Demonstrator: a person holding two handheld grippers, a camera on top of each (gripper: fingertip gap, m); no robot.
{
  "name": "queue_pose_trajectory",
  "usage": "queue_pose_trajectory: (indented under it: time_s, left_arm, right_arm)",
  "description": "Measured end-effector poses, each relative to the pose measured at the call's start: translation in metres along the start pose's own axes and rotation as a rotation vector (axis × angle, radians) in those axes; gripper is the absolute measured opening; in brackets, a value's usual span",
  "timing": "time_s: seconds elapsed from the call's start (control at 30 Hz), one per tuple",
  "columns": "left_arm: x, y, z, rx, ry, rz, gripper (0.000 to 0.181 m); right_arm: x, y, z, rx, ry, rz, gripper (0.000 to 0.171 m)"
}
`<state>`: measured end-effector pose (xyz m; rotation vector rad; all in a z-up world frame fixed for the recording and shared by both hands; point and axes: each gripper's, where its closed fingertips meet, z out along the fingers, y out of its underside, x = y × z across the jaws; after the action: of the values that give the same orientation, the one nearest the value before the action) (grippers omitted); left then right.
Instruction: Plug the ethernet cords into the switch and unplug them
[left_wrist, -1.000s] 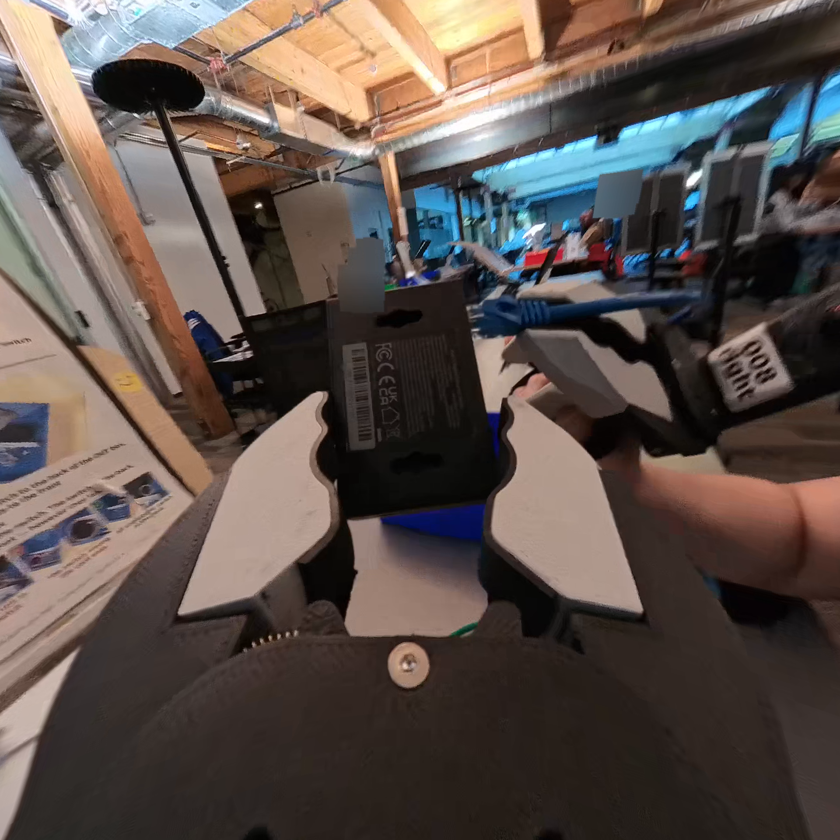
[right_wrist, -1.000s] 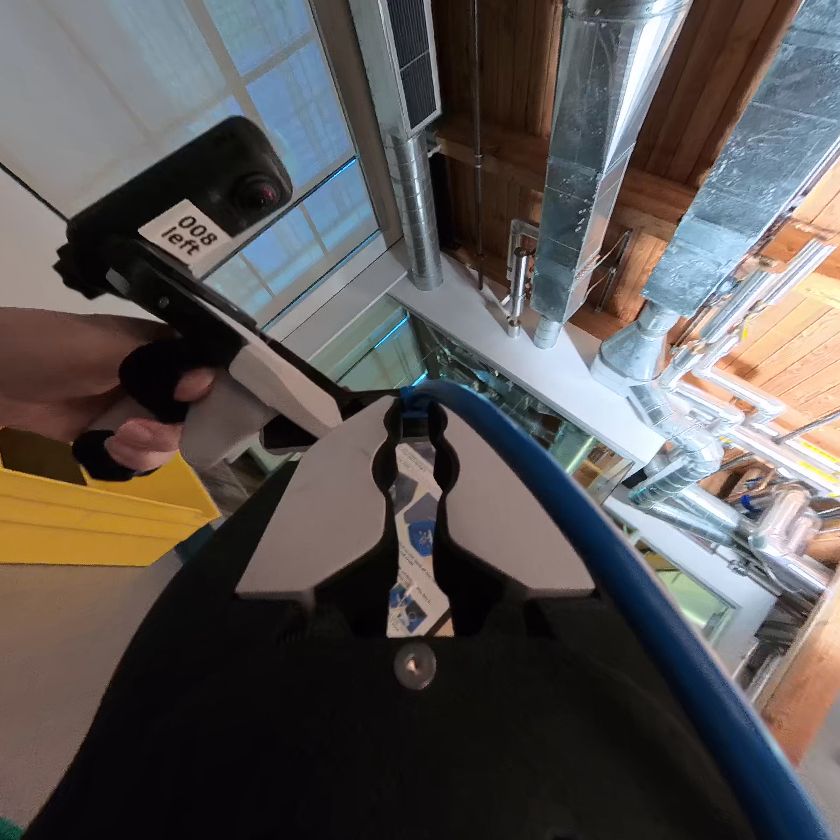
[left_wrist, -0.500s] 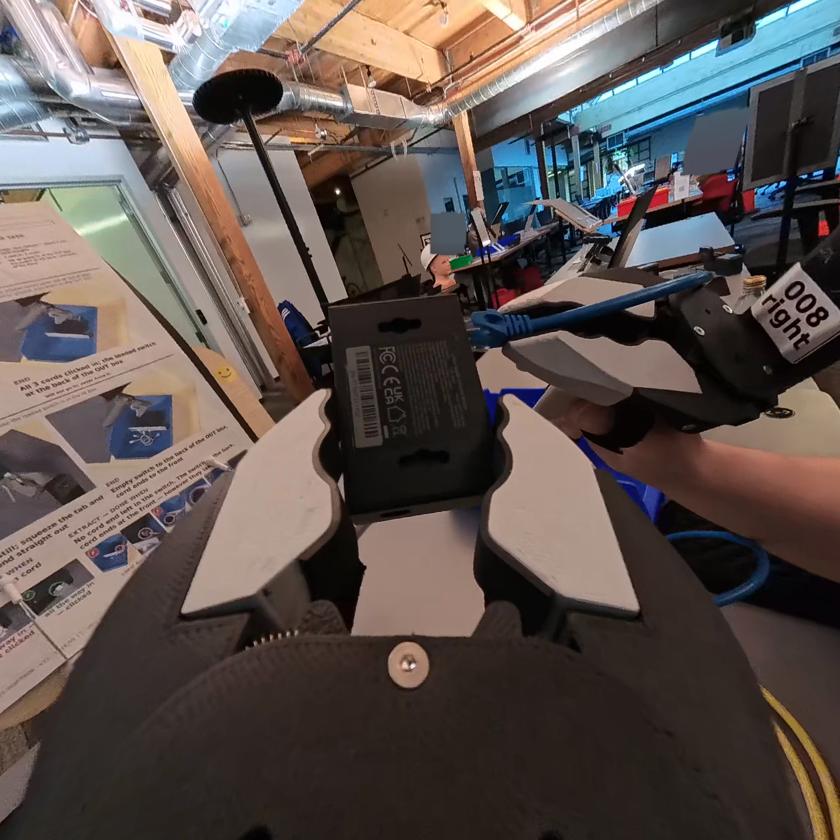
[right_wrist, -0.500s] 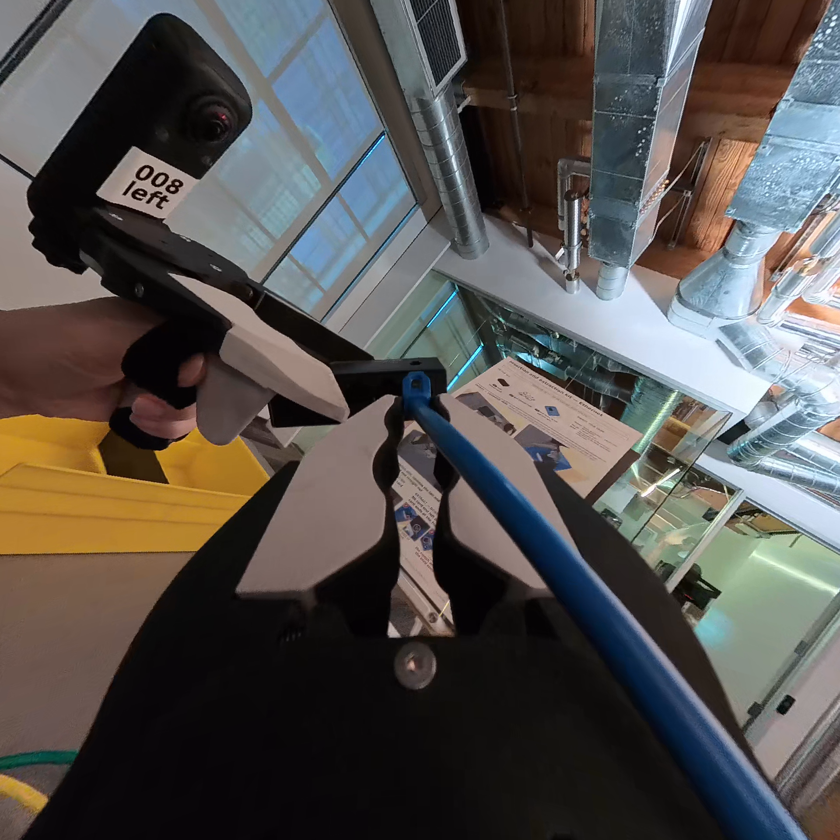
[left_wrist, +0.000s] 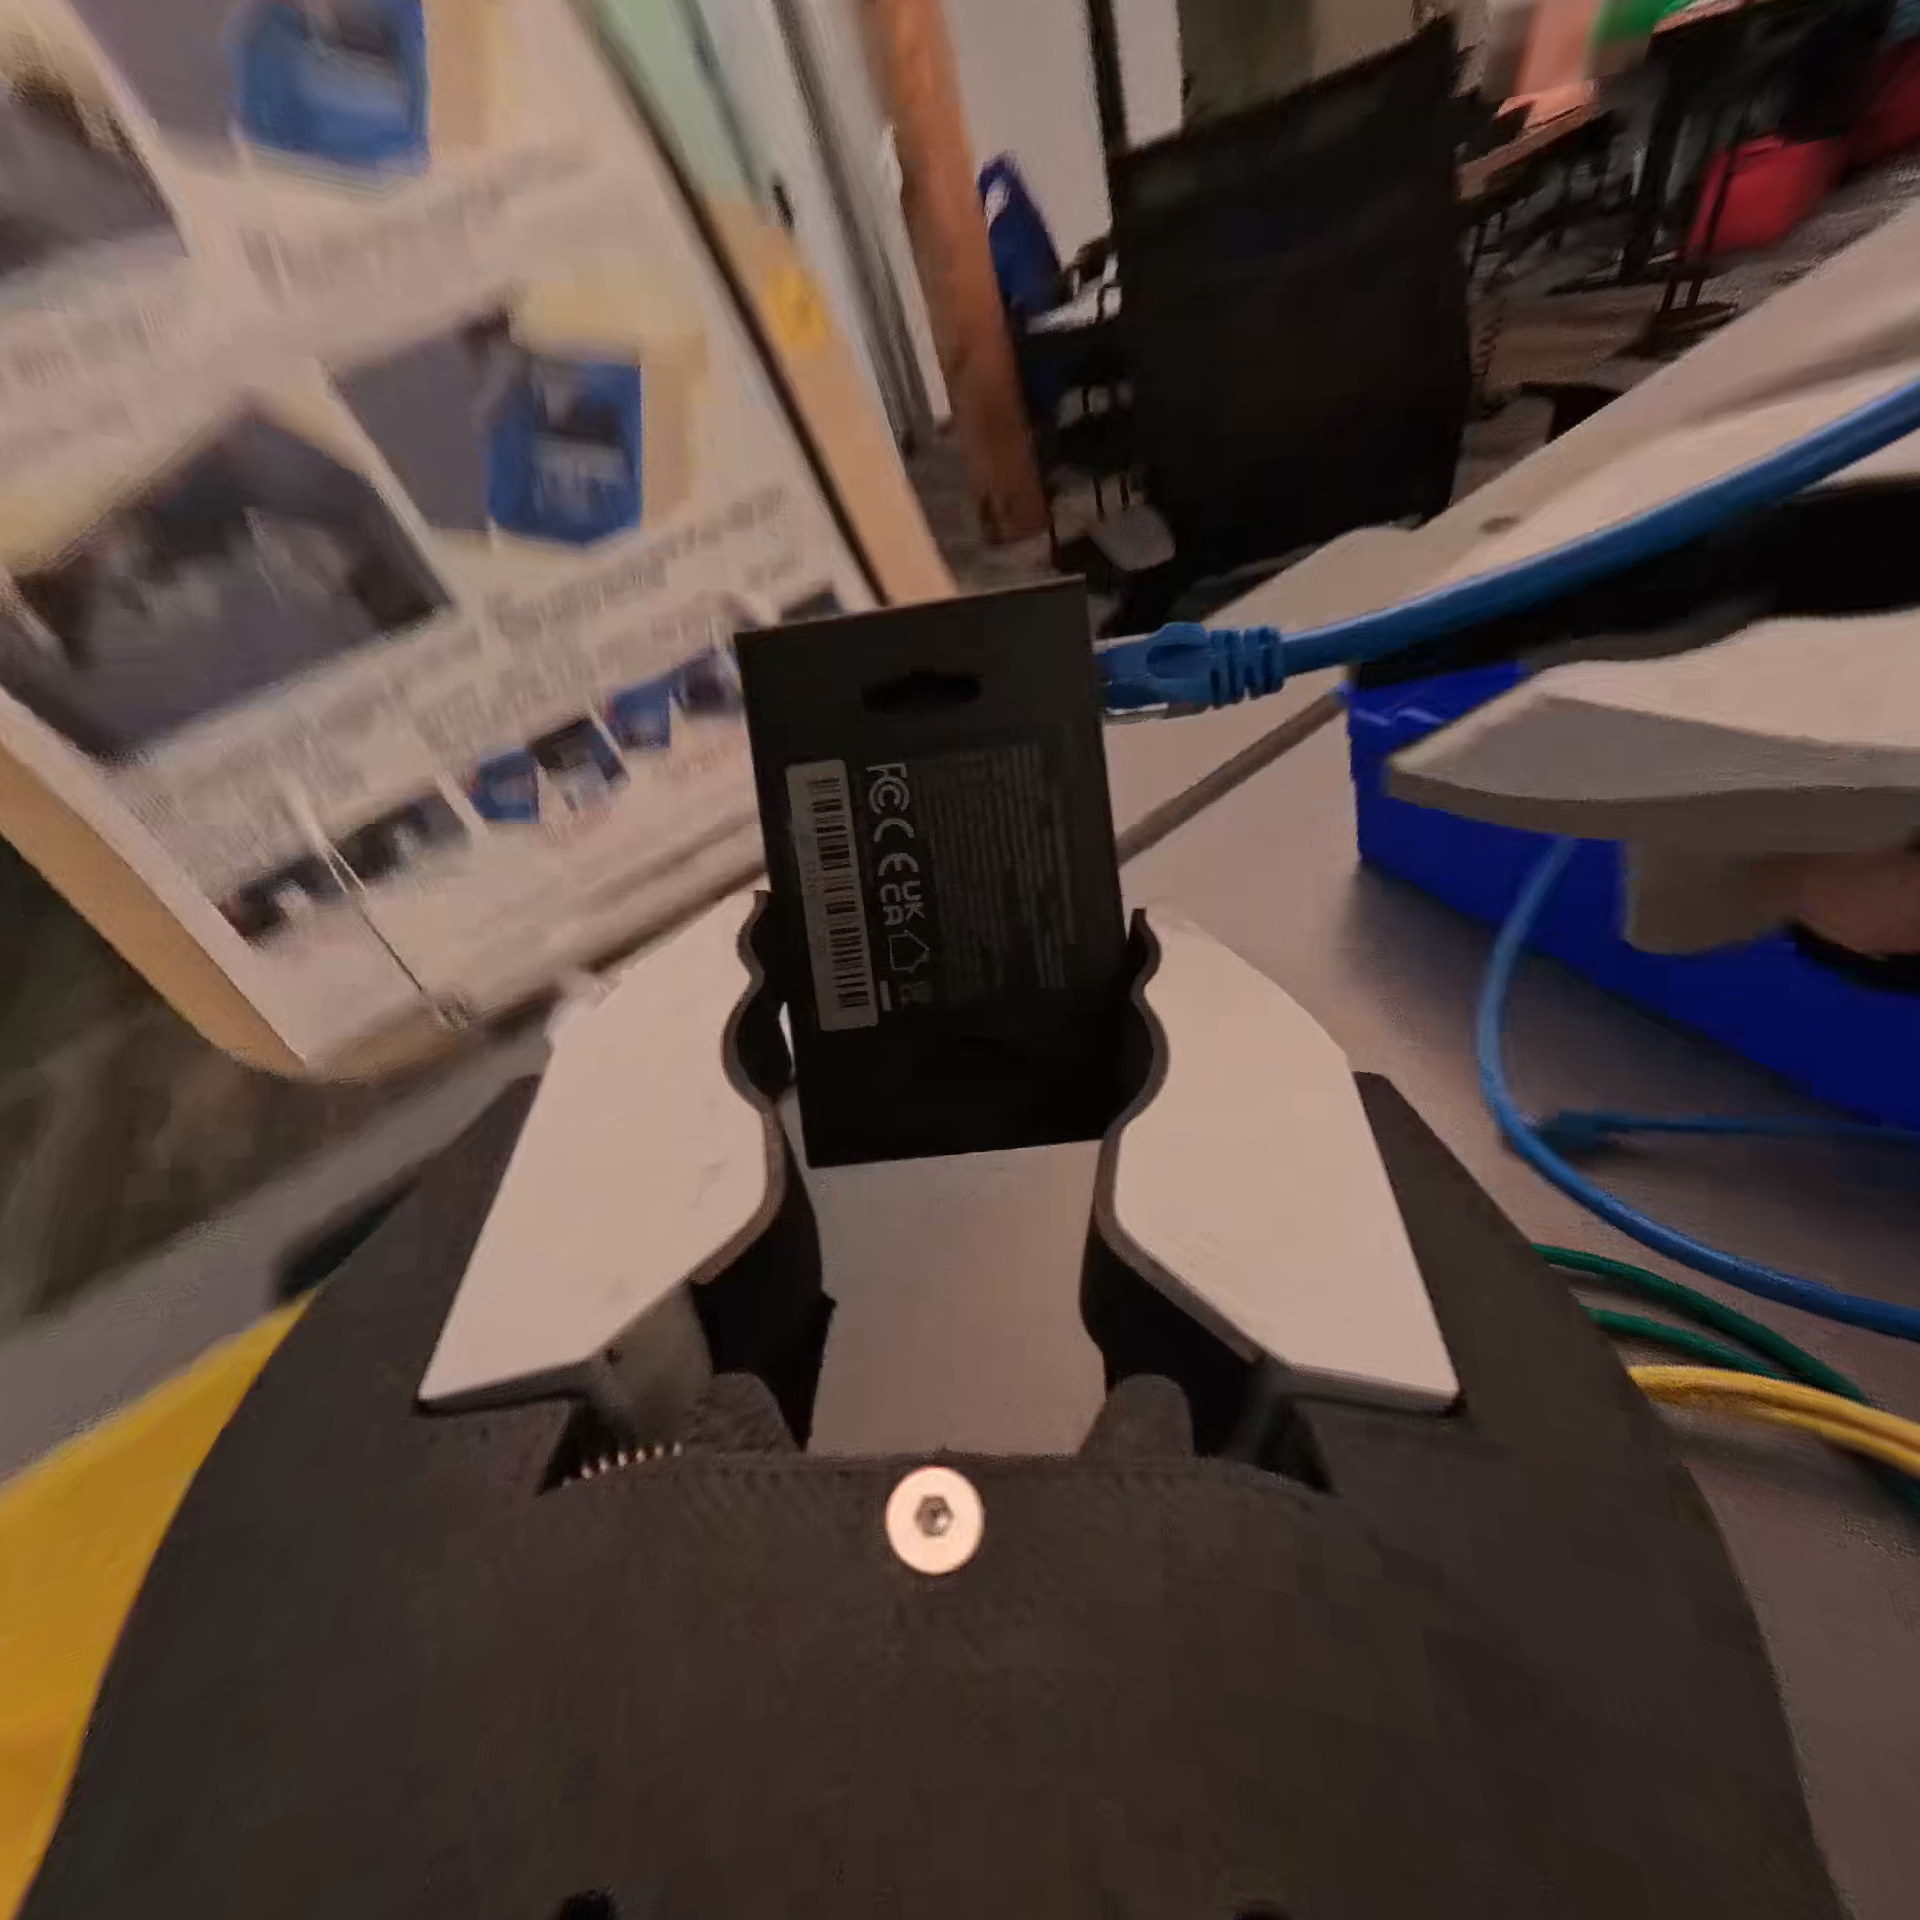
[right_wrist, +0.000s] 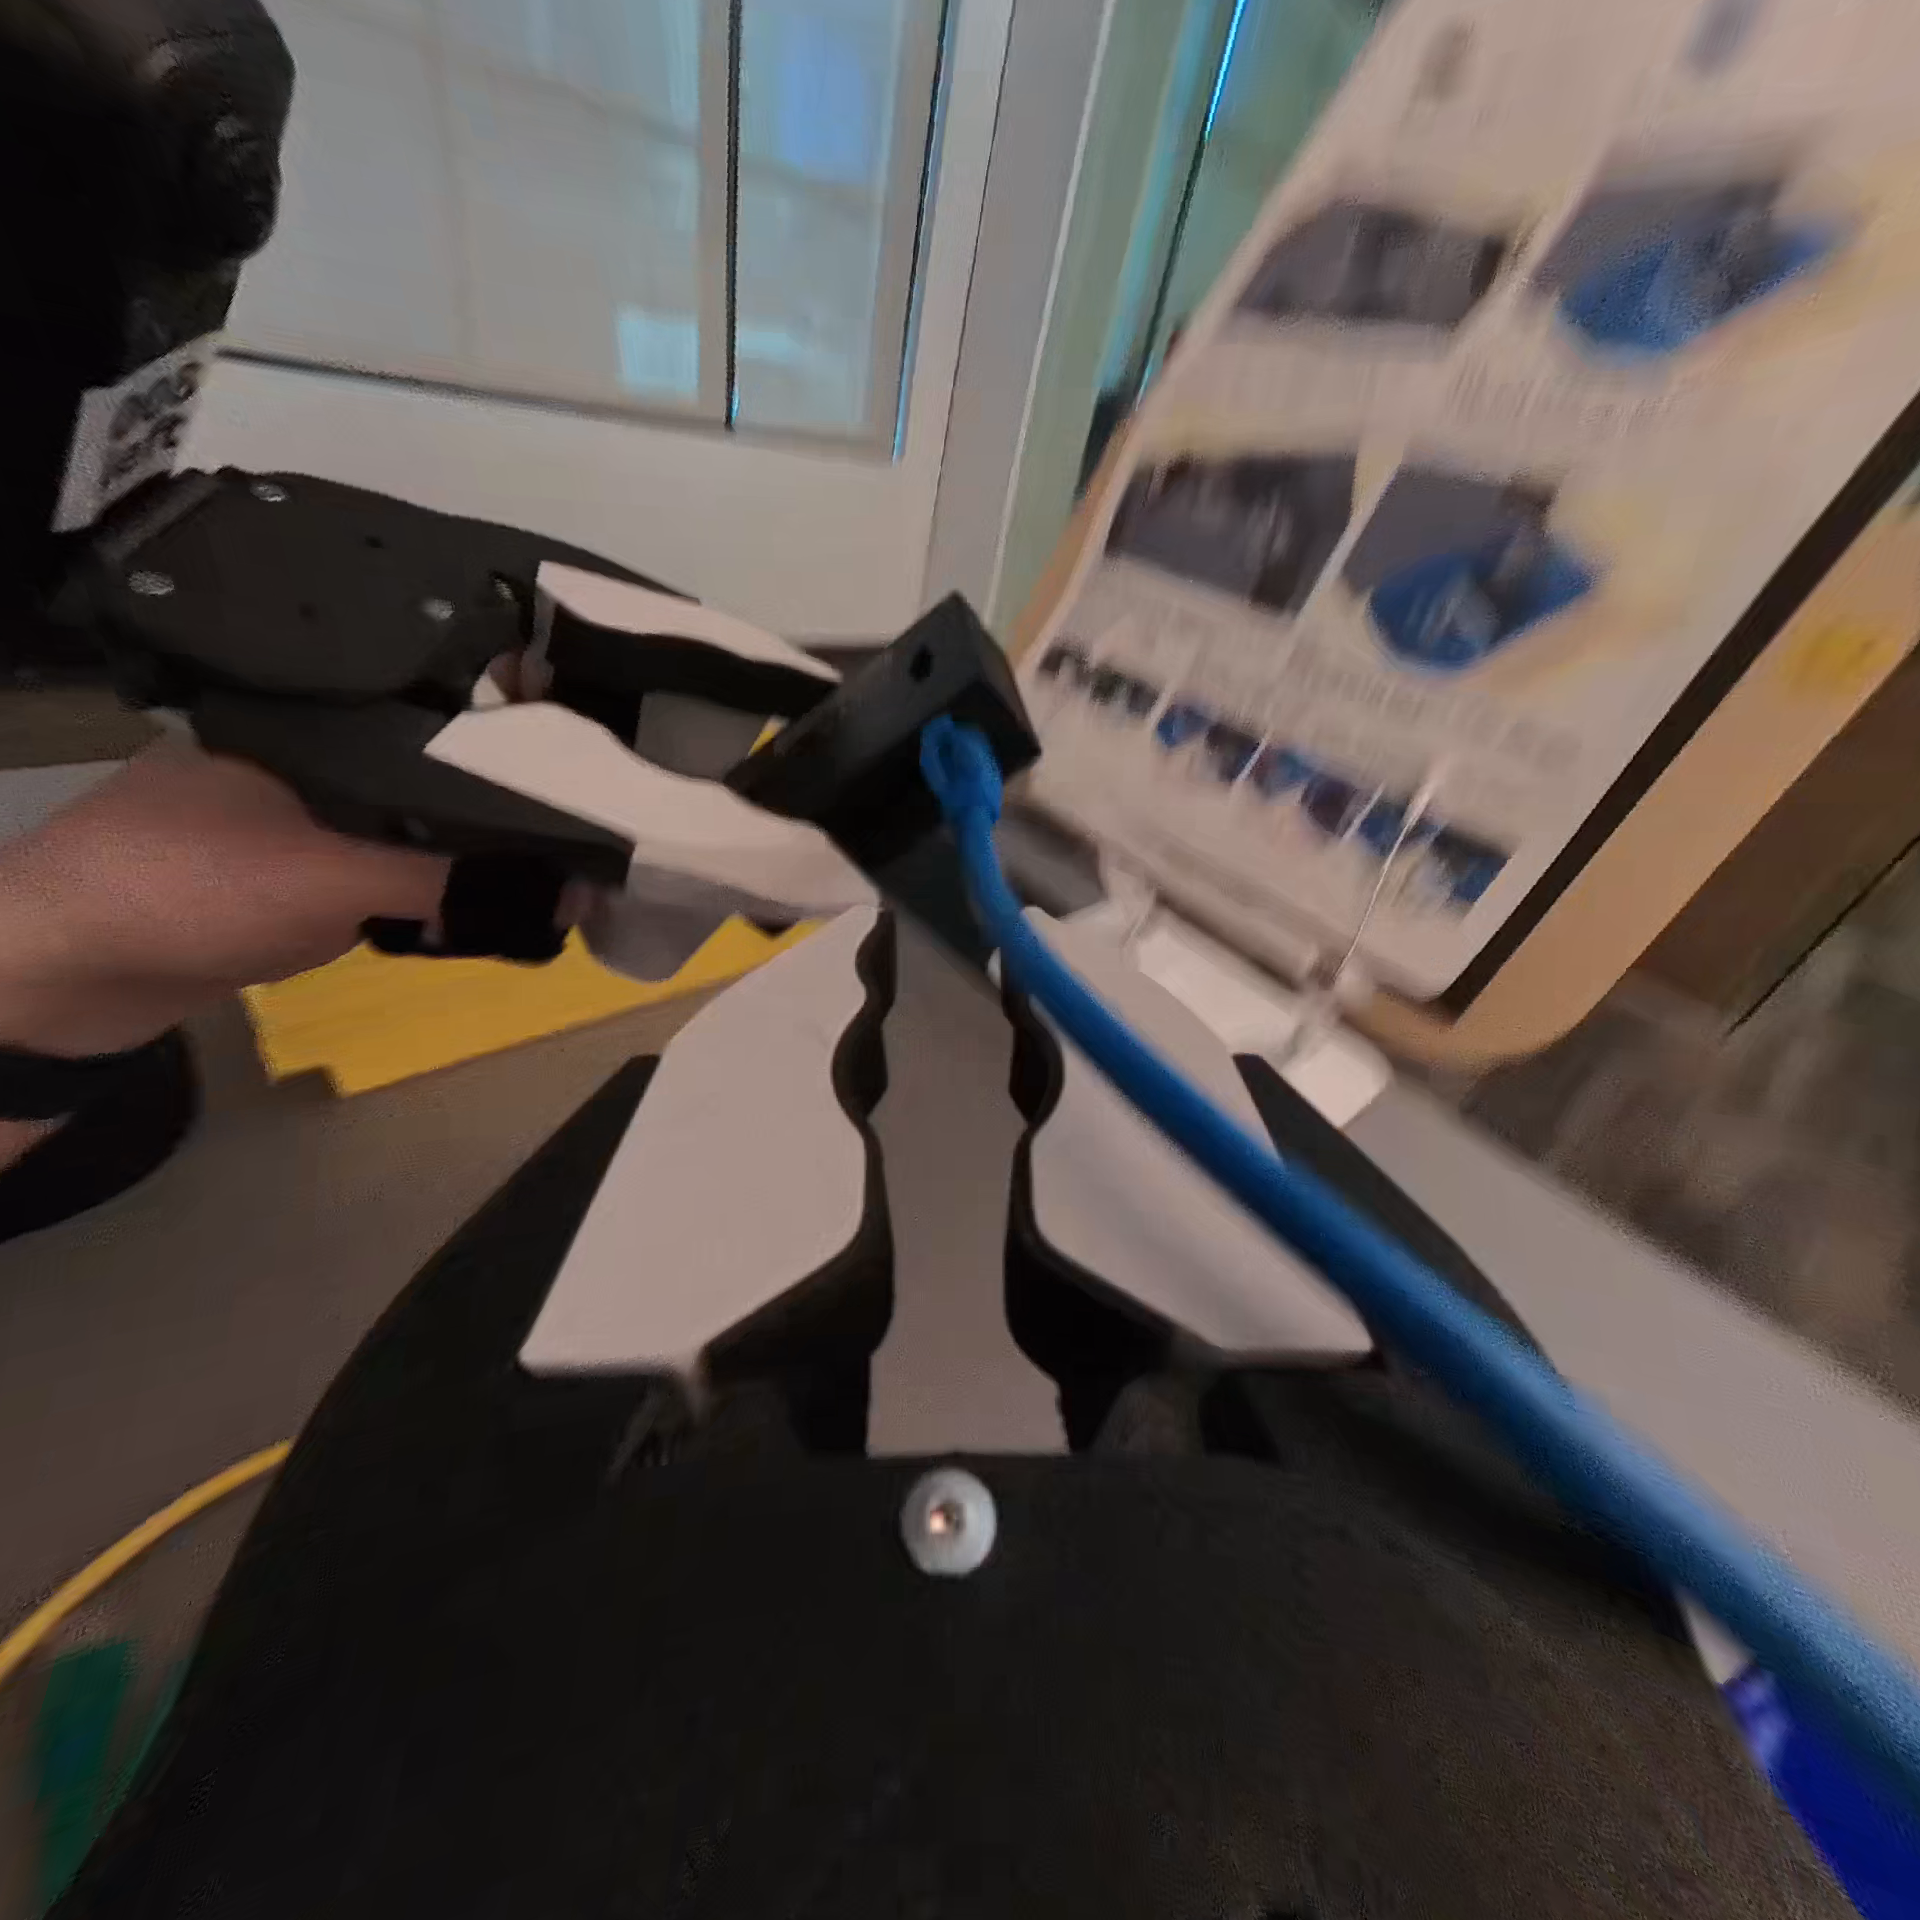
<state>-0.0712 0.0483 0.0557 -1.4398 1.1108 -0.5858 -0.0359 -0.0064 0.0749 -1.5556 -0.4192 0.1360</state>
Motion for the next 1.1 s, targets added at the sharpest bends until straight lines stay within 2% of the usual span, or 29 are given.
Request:
queue_pose_trajectory:
  time_s: [0.13,0.2,0.27,0.33,0.43,0.5,0.57,0.63,0.77,0.97,1.1]
  left_arm:
    - [-0.026,0.059,0.026,-0.173,0.044,-0.225,0.061]
    - [-0.035,0.081,0.033,-0.244,0.017,-0.222,0.061]
    - [-0.033,0.103,0.038,-0.342,0.020,-0.171,0.061]
    - [-0.028,0.124,0.043,-0.448,0.031,-0.107,0.061]
    - [-0.015,0.152,0.048,-0.566,0.088,-0.048,0.061]
    - [-0.005,0.167,0.048,-0.632,0.143,-0.059,0.061]
    - [-0.001,0.180,0.046,-0.694,0.177,-0.046,0.061]
    - [0.000,0.188,0.044,-0.735,0.193,-0.034,0.061]
    - [-0.003,0.194,0.040,-0.770,0.199,-0.025,0.061]
    - [-0.004,0.204,0.037,-0.819,0.201,-0.008,0.061]
    - [-0.003,0.208,0.038,-0.829,0.205,-0.022,0.061]
  right_arm:
    - [-0.026,0.066,0.002,-0.416,-0.314,0.252,0.016]
    - [-0.040,0.081,-0.004,-0.517,-0.392,0.212,0.013]
    - [-0.047,0.097,-0.012,-0.619,-0.424,0.089,0.013]
    - [-0.065,0.112,-0.025,-0.710,-0.528,-0.032,0.014]
    - [-0.103,0.132,-0.033,-0.751,-0.707,-0.221,0.028]
    - [-0.143,0.144,-0.038,-0.753,-0.882,-0.311,0.029]
    - [-0.191,0.145,-0.051,-0.688,-1.117,-0.325,0.027]
    - [-0.222,0.144,-0.059,-0.688,-1.243,-0.275,0.024]
    - [-0.252,0.145,-0.068,-0.789,-1.289,-0.240,0.021]
    - [-0.264,0.172,-0.072,-1.015,-1.146,-0.419,0.018]
    - [-0.262,0.190,-0.069,-1.107,-1.075,-0.453,0.017]
